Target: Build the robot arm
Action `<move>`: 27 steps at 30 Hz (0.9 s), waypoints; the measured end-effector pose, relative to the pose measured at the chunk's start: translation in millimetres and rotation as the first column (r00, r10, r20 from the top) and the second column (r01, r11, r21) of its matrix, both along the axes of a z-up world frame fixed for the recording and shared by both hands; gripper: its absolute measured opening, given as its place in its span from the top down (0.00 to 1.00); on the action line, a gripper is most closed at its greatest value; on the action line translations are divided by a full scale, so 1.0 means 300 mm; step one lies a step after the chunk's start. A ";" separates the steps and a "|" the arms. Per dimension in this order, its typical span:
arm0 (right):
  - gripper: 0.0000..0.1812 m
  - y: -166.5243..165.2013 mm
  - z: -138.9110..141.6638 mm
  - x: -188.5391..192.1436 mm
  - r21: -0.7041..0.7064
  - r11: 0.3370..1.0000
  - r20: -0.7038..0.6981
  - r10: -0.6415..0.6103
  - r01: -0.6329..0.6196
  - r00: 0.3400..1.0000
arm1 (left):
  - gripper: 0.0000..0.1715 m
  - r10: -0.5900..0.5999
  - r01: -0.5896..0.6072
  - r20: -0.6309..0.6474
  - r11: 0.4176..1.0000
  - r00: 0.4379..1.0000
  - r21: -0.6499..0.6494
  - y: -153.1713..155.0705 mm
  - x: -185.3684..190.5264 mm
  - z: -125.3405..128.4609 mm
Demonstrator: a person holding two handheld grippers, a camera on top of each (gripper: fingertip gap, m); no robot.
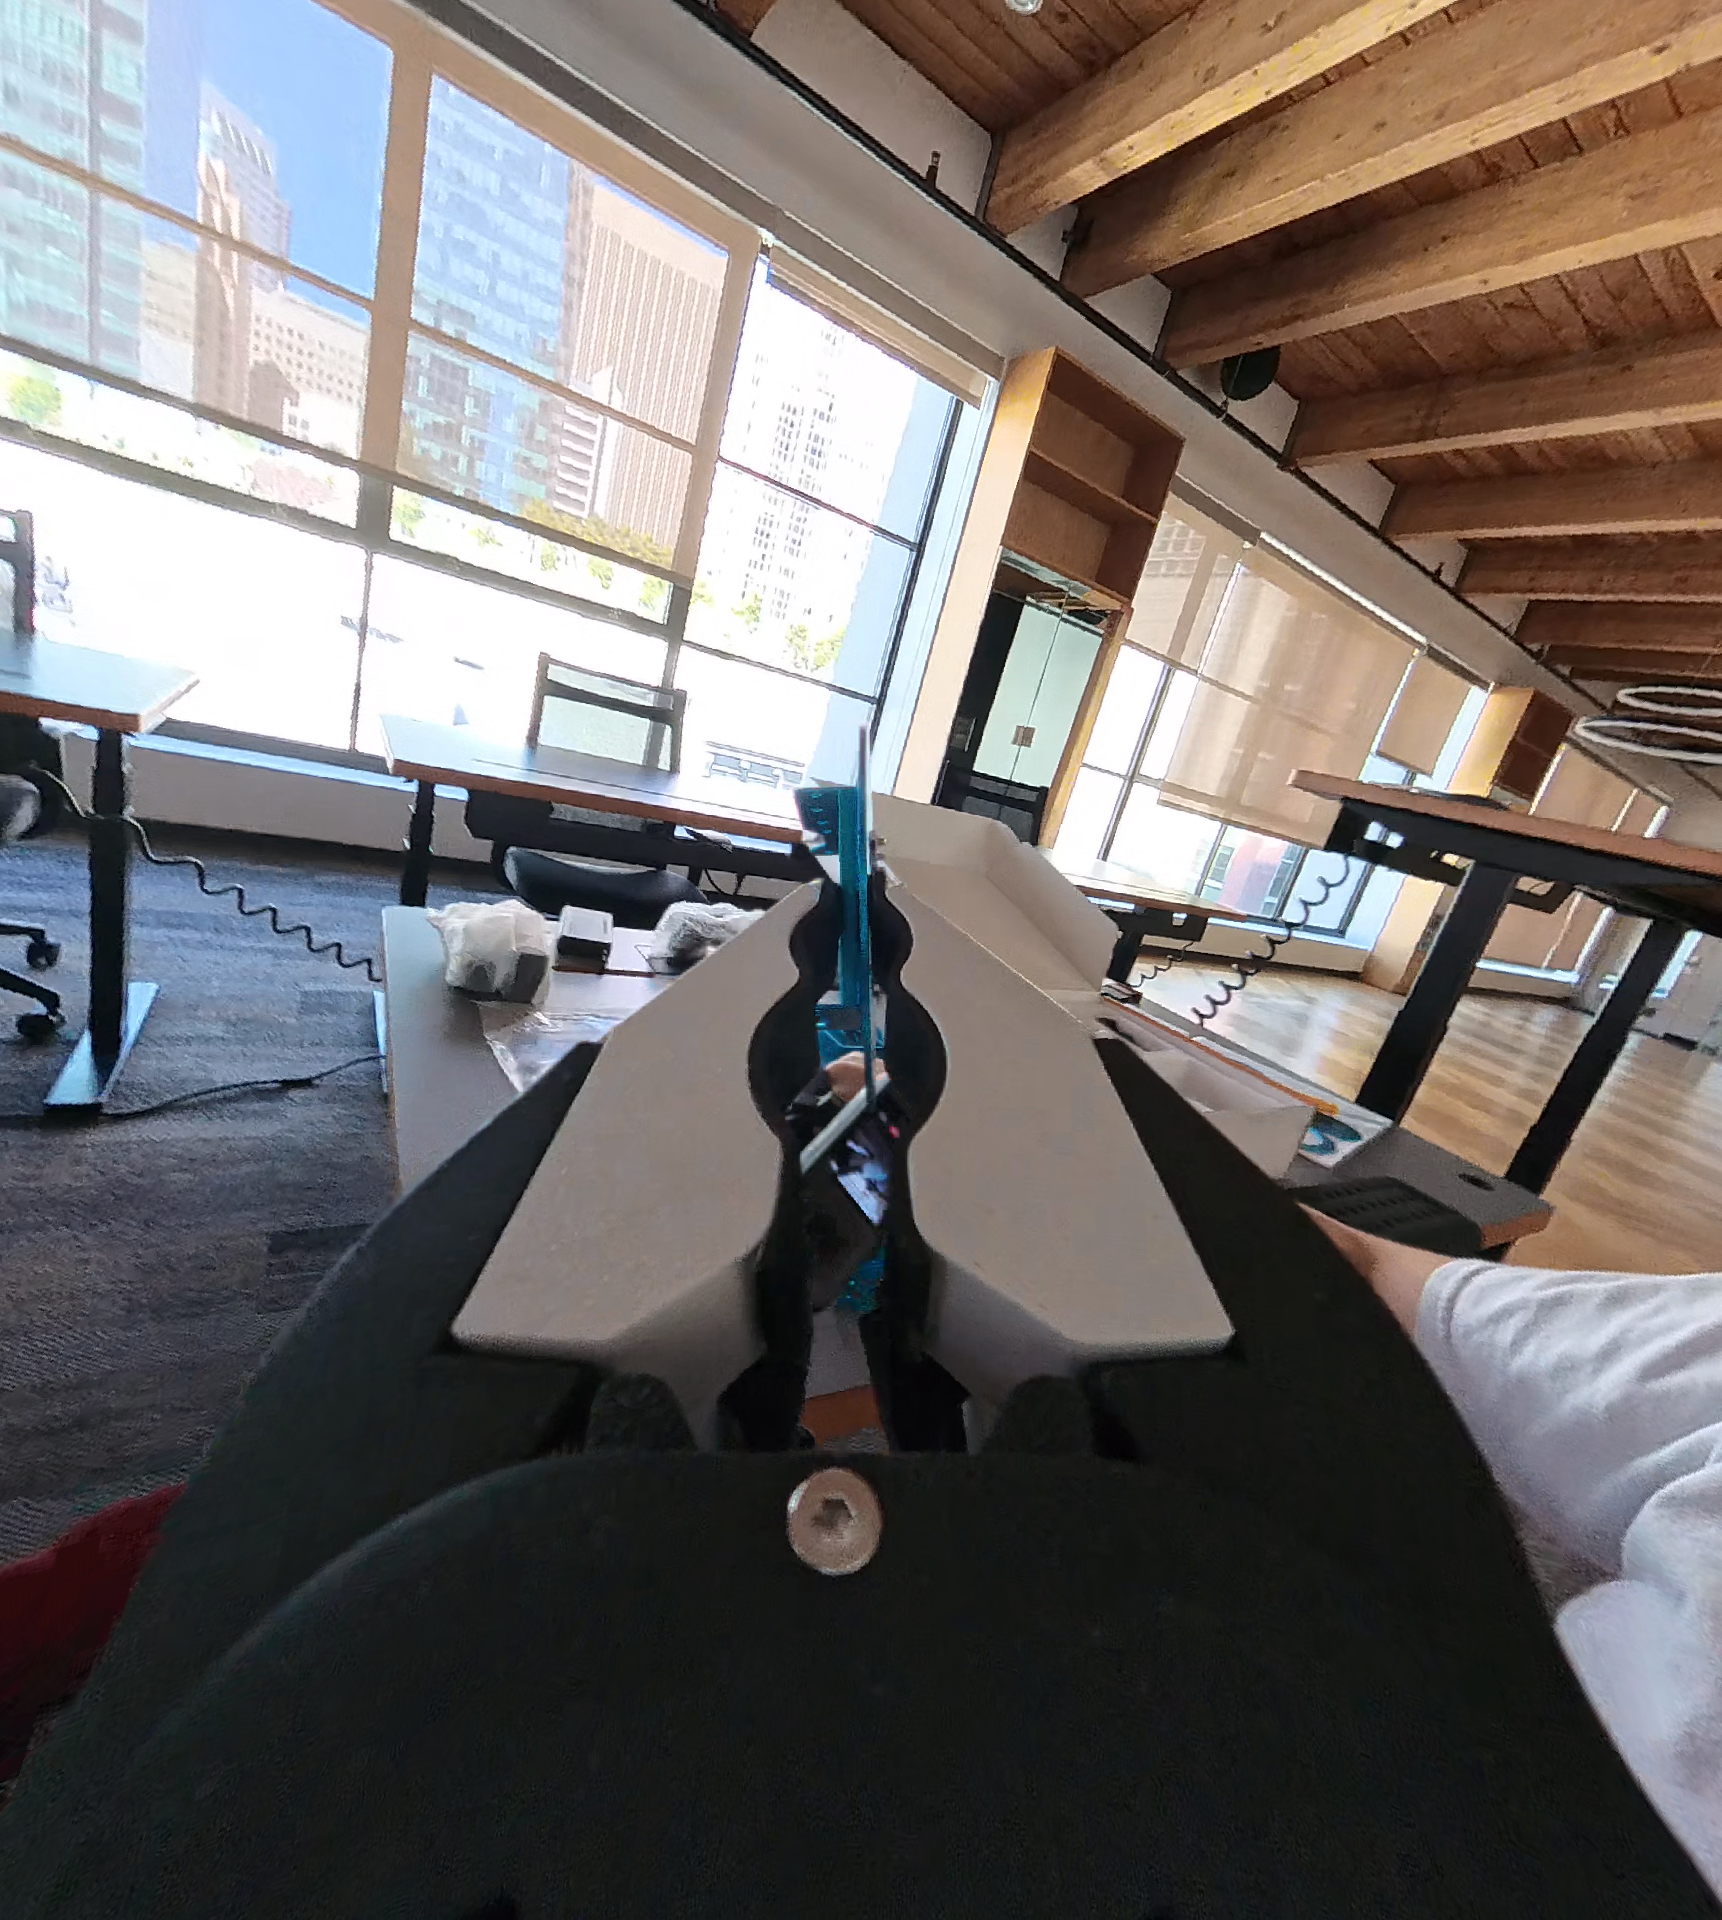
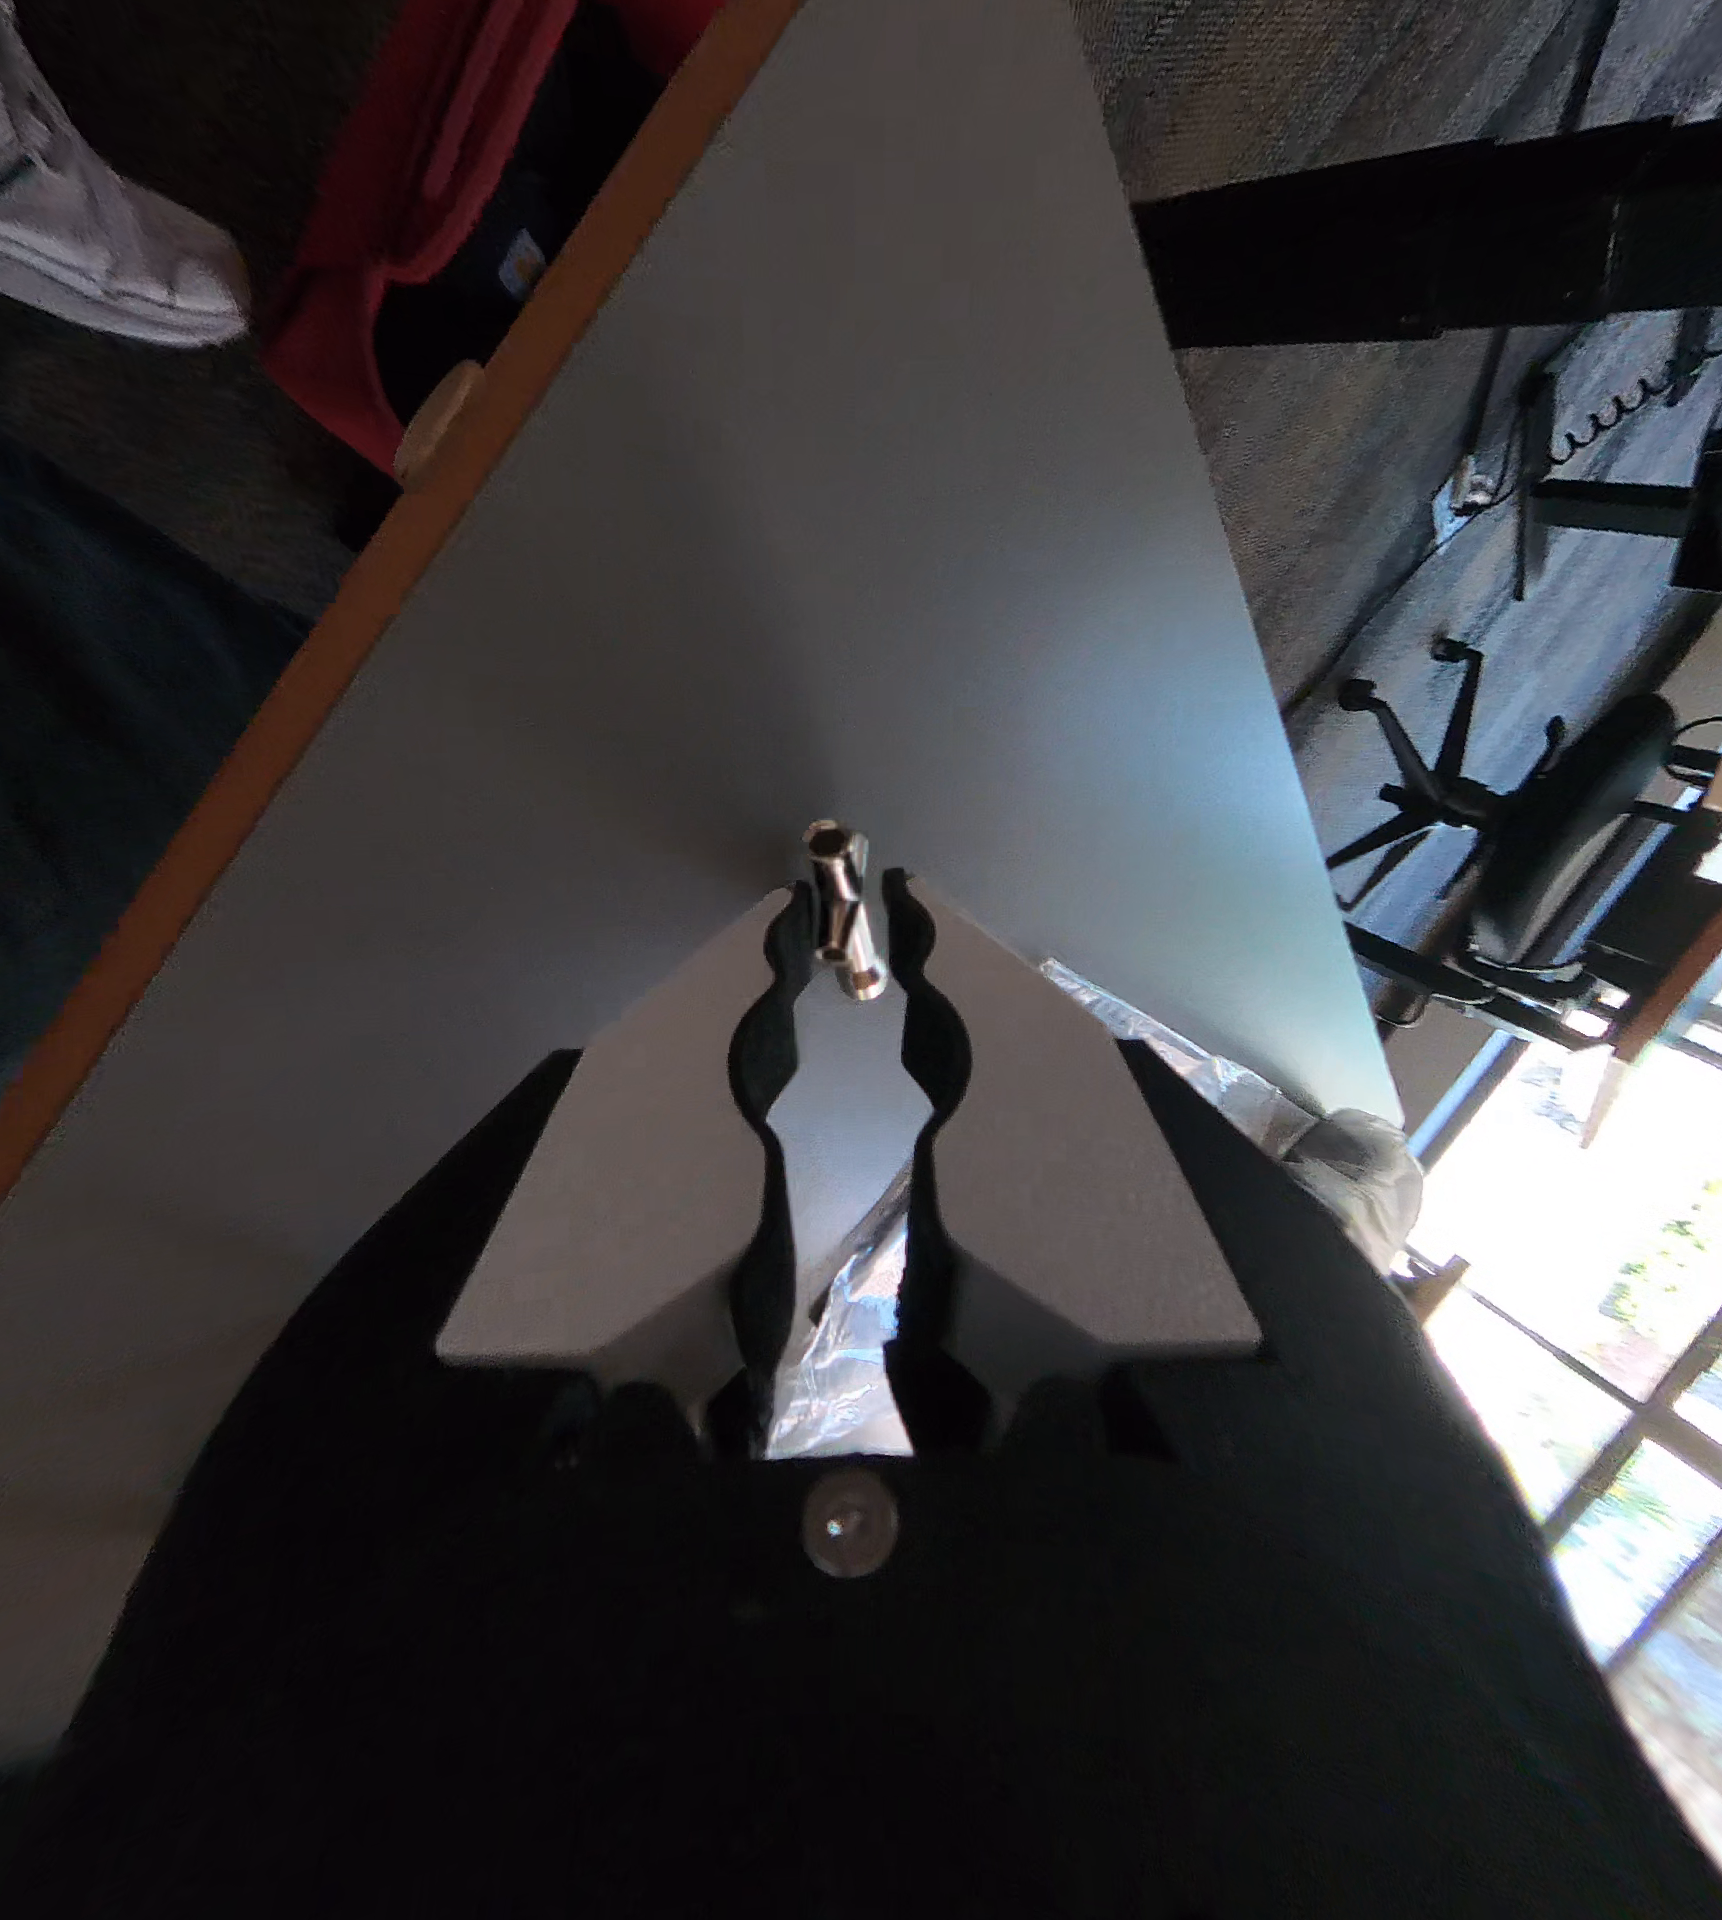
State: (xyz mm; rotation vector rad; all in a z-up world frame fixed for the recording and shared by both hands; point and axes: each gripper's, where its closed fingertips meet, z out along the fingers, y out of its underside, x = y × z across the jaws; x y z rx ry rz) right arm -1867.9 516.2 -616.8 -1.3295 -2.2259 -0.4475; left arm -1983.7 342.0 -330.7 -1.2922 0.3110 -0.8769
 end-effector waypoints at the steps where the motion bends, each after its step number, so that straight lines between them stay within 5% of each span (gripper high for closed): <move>1: 0.90 -0.002 0.004 0.003 -0.030 1.000 -0.019 -0.003 0.002 1.000 | 0.99 -0.011 0.011 0.015 1.000 1.000 -0.015 0.006 0.001 -0.003; 4: 0.85 0.008 0.069 0.006 -0.057 0.998 -0.164 -0.048 0.040 0.985 | 0.98 -0.022 0.025 0.047 0.998 0.999 -0.064 0.027 -0.001 -0.012; 7: 0.86 -0.058 0.270 -0.034 -0.029 1.000 -0.469 -0.010 -0.004 0.883 | 0.99 -0.026 0.029 0.036 0.996 0.999 -0.086 0.036 0.018 -0.009; 8: 0.86 -0.124 0.384 -0.072 -0.005 0.998 -0.611 0.050 -0.067 0.790 | 0.99 -0.032 0.034 0.019 0.996 0.999 -0.086 0.035 0.035 -0.006; 10: 0.80 -0.324 0.669 -0.130 0.185 0.957 -0.837 0.273 -0.224 0.475 | 0.98 -0.036 0.035 -0.017 0.996 0.999 -0.088 0.035 0.072 0.003; 12: 0.77 -0.554 0.874 -0.129 0.473 0.833 -0.817 0.536 -0.286 0.211 | 0.98 -0.039 0.034 -0.050 0.995 0.998 -0.089 0.032 0.109 0.016; 13: 0.75 -0.638 0.927 -0.132 0.595 0.758 -0.747 0.644 -0.269 0.164 | 0.98 -0.041 0.036 -0.060 0.995 0.997 -0.091 0.028 0.127 0.023; 17: 0.70 -0.687 0.964 -0.197 0.738 0.649 -0.583 0.752 -0.188 0.308 | 0.99 -0.029 0.021 -0.094 0.997 0.995 -0.079 -0.004 0.181 0.065; 20: 0.78 -0.695 0.986 -0.205 0.787 0.599 -0.532 0.781 -0.149 0.326 | 0.98 0.015 -0.022 -0.131 0.998 0.991 -0.052 -0.026 0.204 0.092; 27: 0.78 -0.686 0.981 -0.211 0.689 0.702 -0.613 0.696 -0.178 0.374 | 0.98 0.034 -0.039 -0.144 0.999 0.989 -0.030 -0.046 0.230 0.120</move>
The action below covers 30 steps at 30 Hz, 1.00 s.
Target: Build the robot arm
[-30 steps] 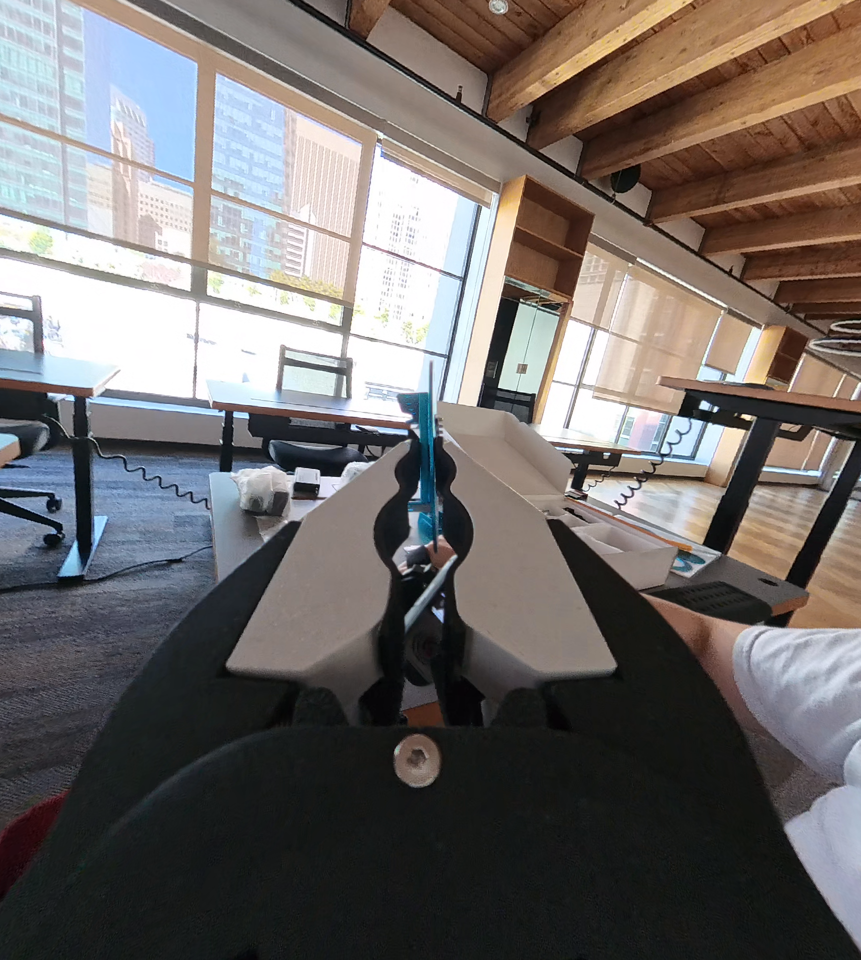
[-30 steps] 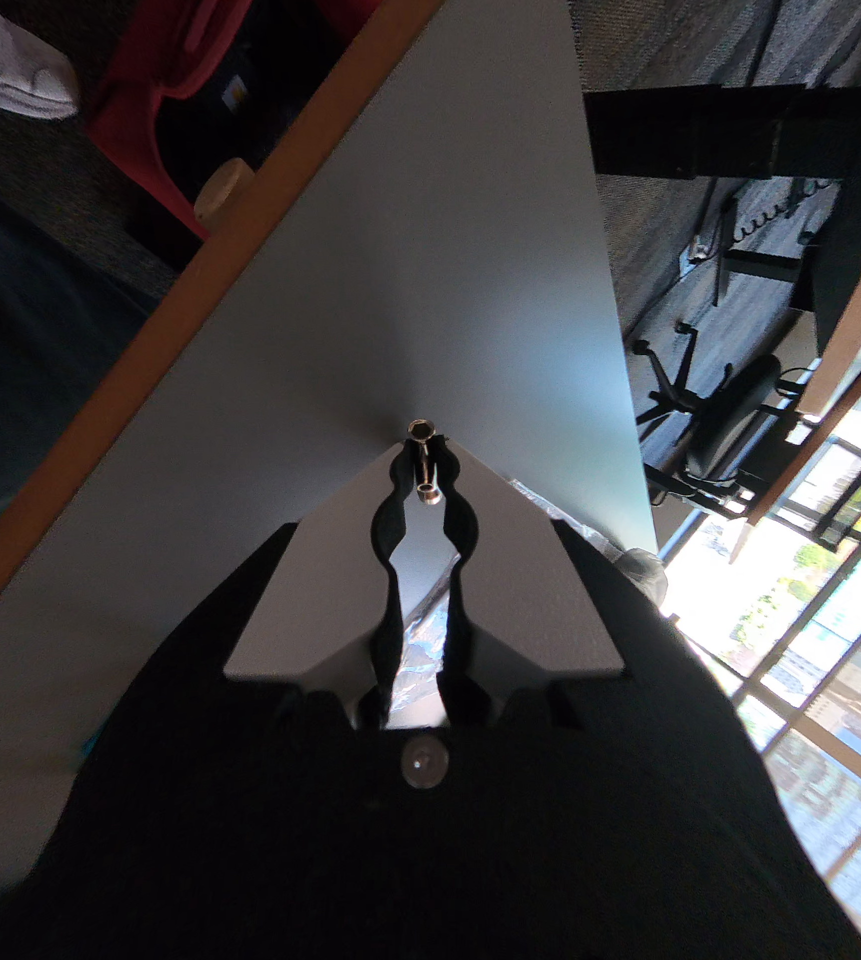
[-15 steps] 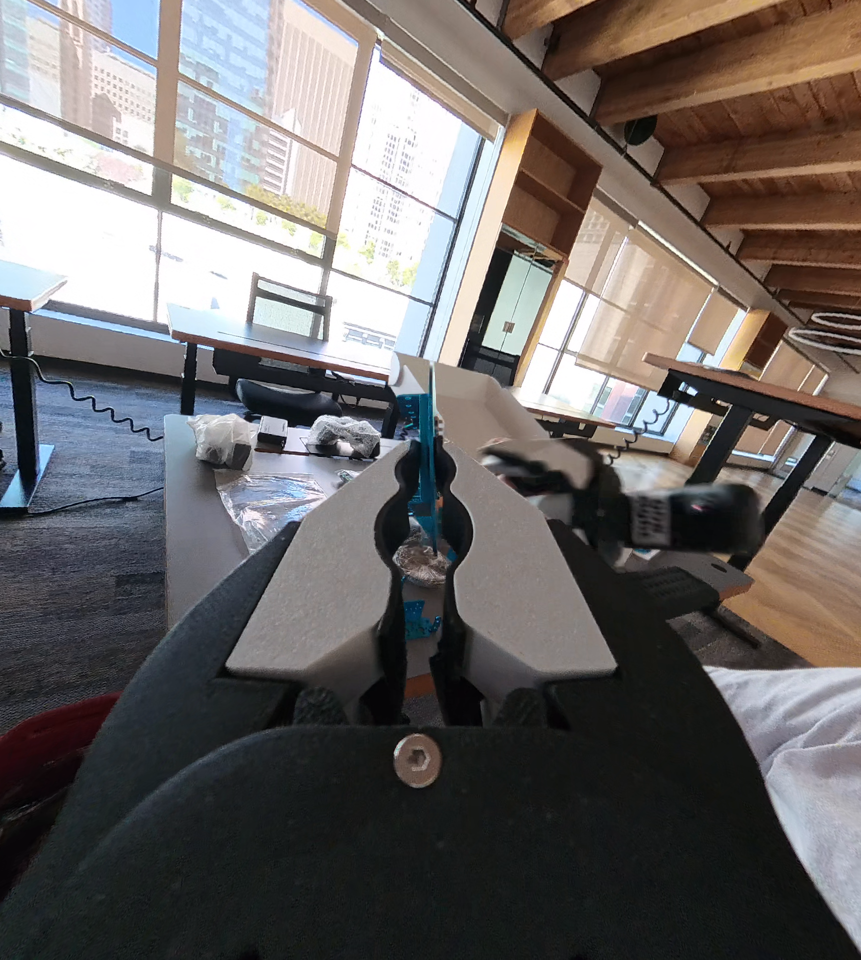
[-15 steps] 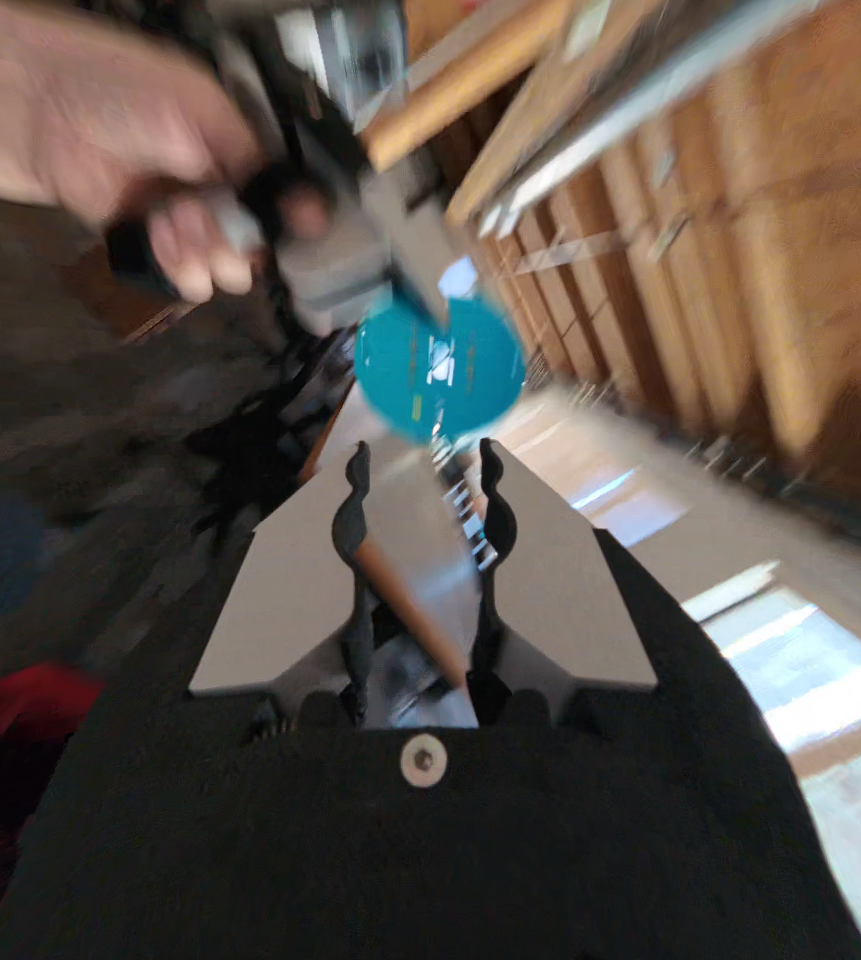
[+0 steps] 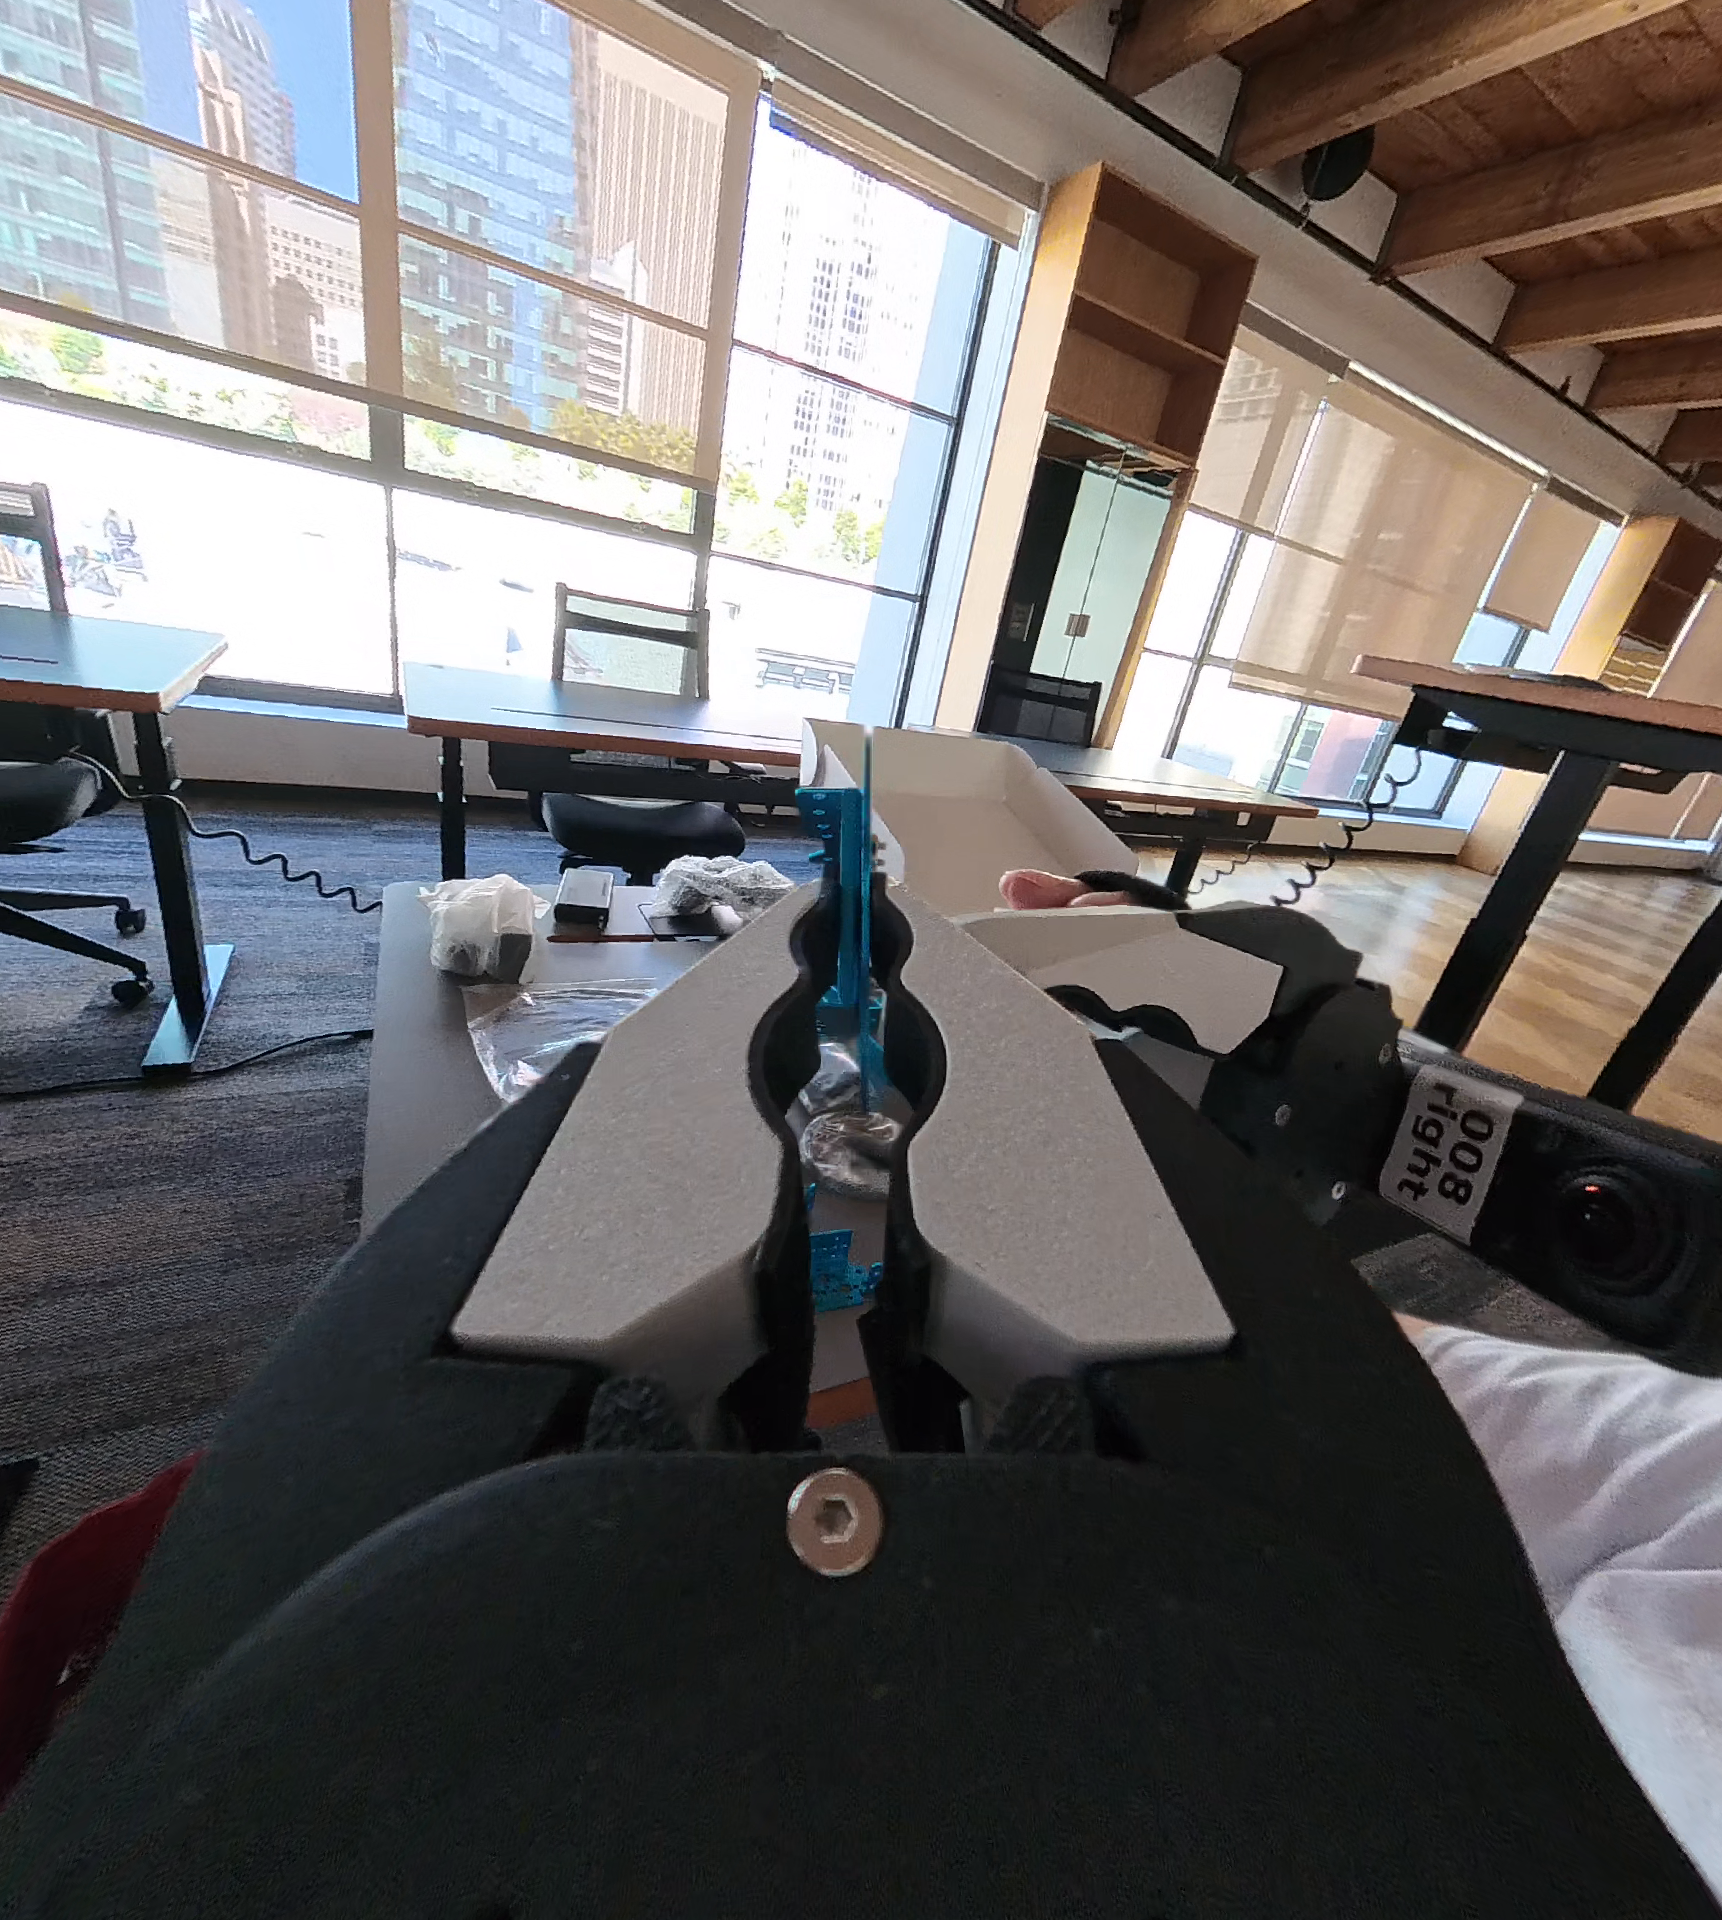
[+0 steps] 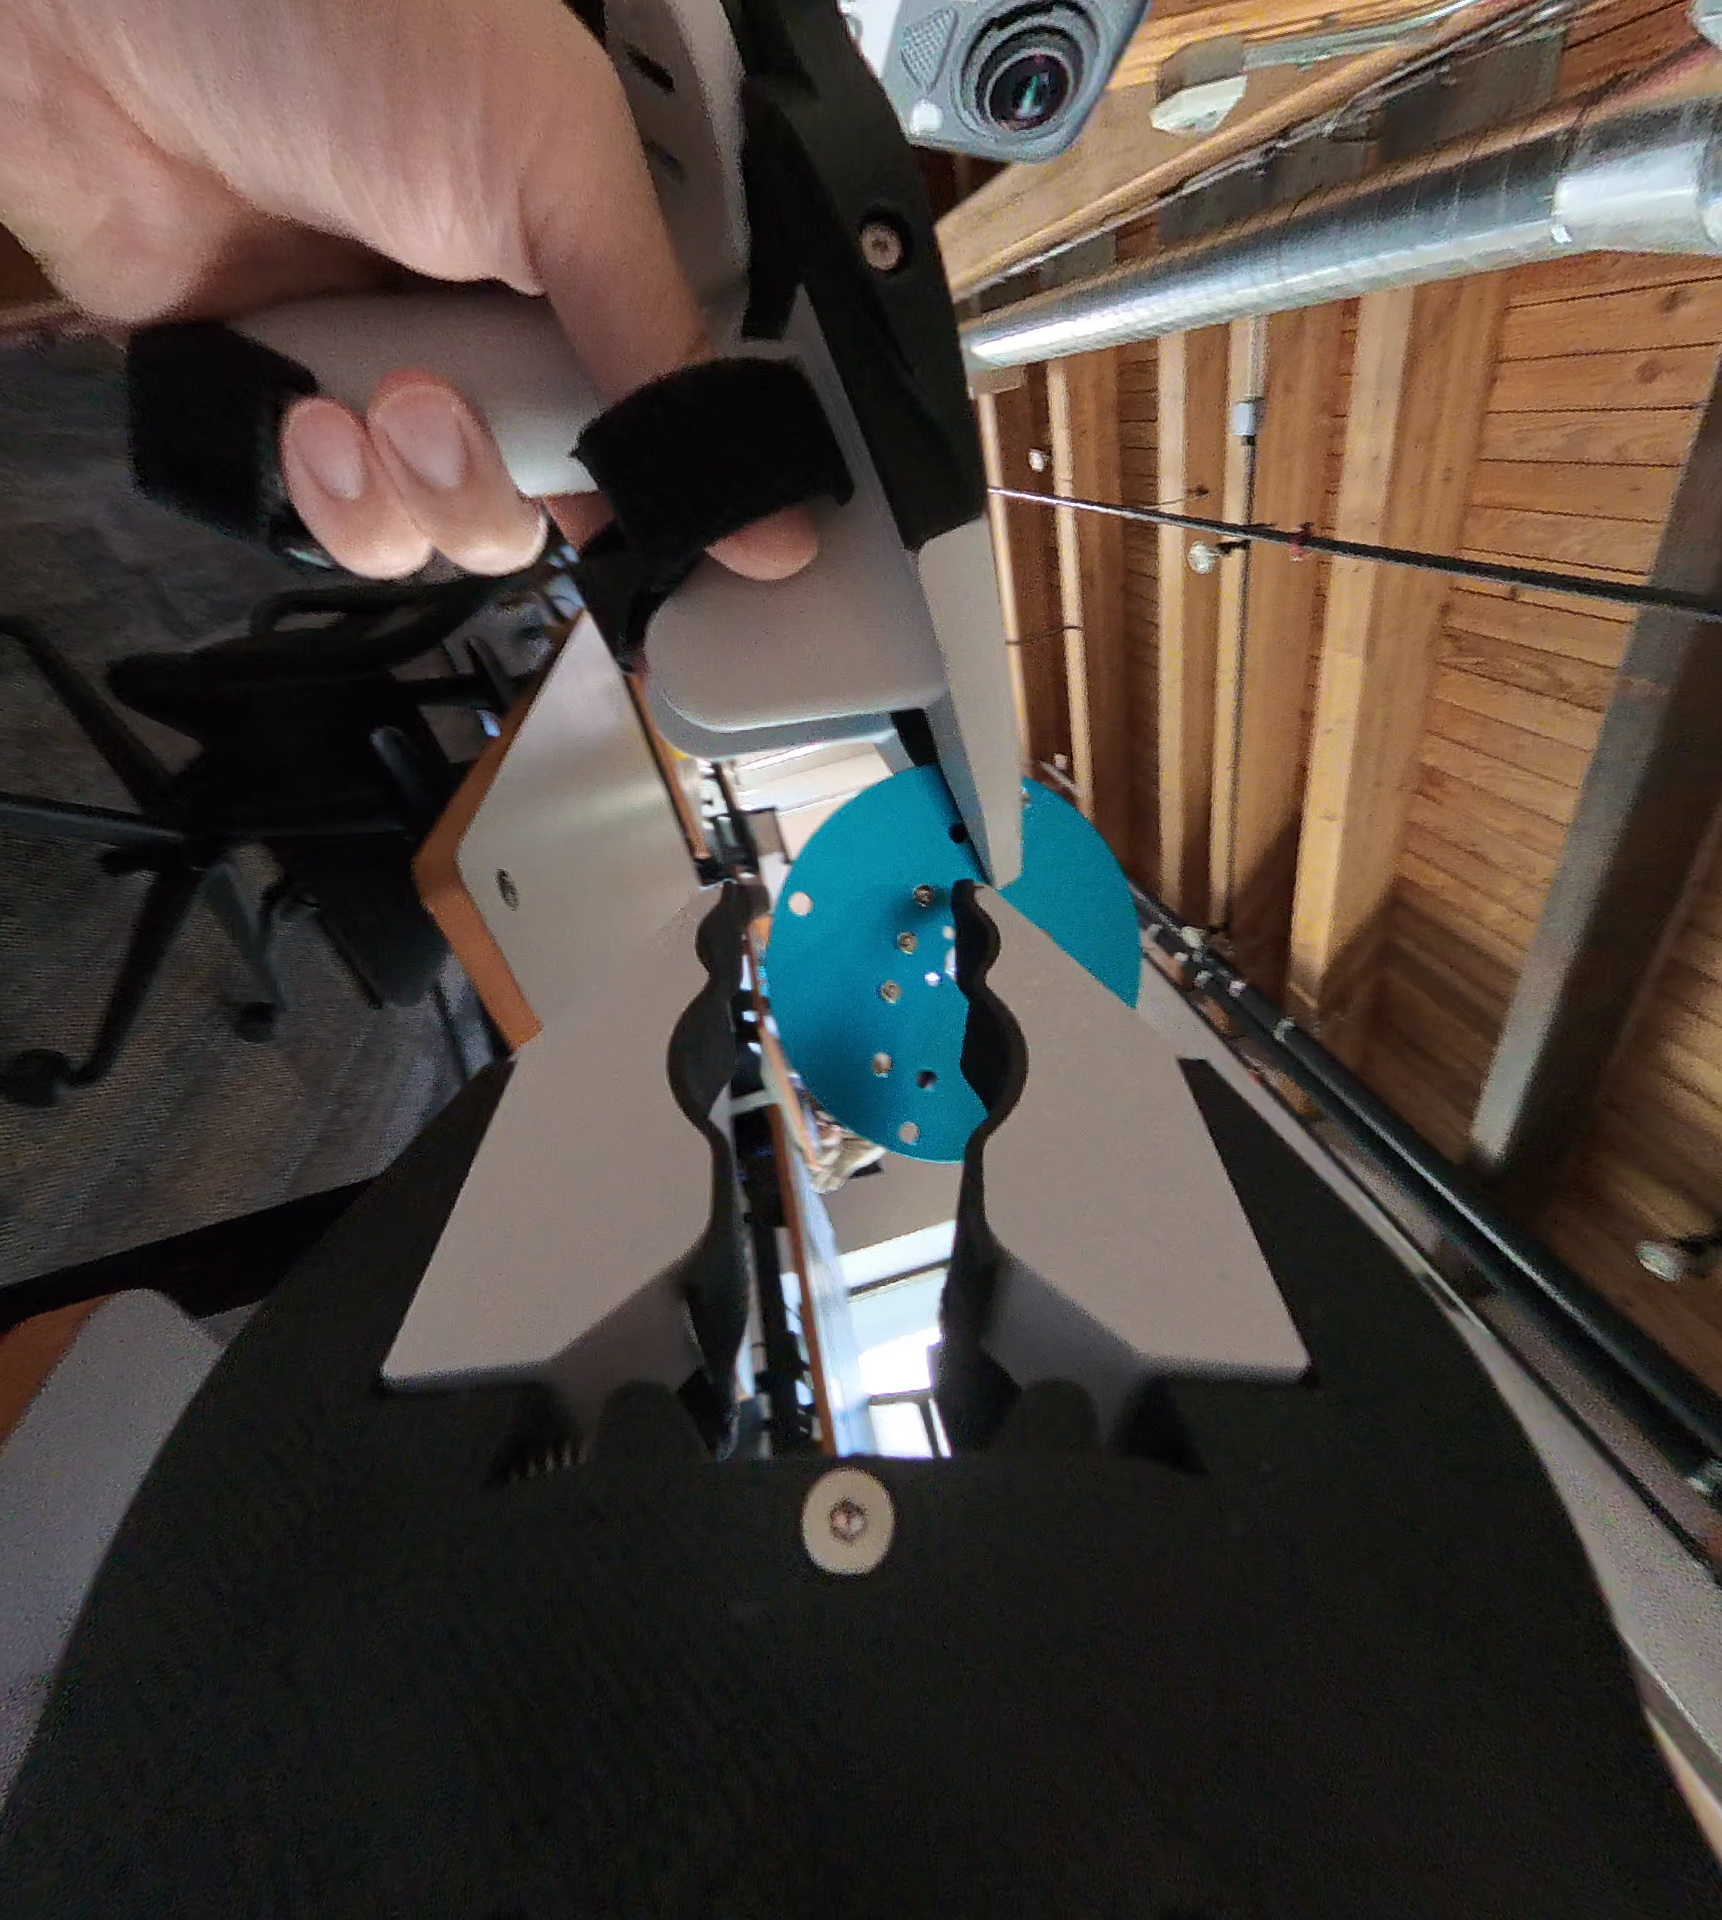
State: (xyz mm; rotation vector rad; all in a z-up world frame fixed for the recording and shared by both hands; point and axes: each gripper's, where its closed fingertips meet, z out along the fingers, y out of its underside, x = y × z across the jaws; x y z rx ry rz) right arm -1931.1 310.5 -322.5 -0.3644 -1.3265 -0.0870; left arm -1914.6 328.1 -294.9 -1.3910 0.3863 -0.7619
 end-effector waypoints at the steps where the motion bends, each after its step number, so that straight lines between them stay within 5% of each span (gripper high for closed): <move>1: 0.78 -0.007 -0.005 -0.001 -0.018 1.000 0.020 0.014 -0.013 1.000 | 0.98 -0.018 0.018 0.009 1.000 1.000 -0.003 -0.003 0.006 0.002; 10: 0.83 0.001 0.014 0.008 0.053 0.997 0.021 -0.054 0.053 0.998 | 0.98 -0.086 0.088 0.084 0.996 0.993 -0.023 -0.011 0.016 0.012; 20: 0.84 0.008 0.023 0.006 -0.030 0.996 -0.021 -0.084 0.083 0.996 | 0.98 -0.054 0.056 0.116 0.998 0.992 -0.008 -0.009 0.002 0.024; 26: 0.93 -0.030 0.038 0.022 0.019 0.998 -0.061 -0.060 0.061 0.996 | 0.98 -0.058 0.057 0.142 0.998 0.988 0.010 -0.015 -0.012 0.034; 30: 0.79 -0.027 0.055 0.023 0.040 0.996 -0.078 -0.080 0.084 0.994 | 0.98 -0.047 0.045 0.105 0.999 0.993 0.021 -0.024 0.001 0.030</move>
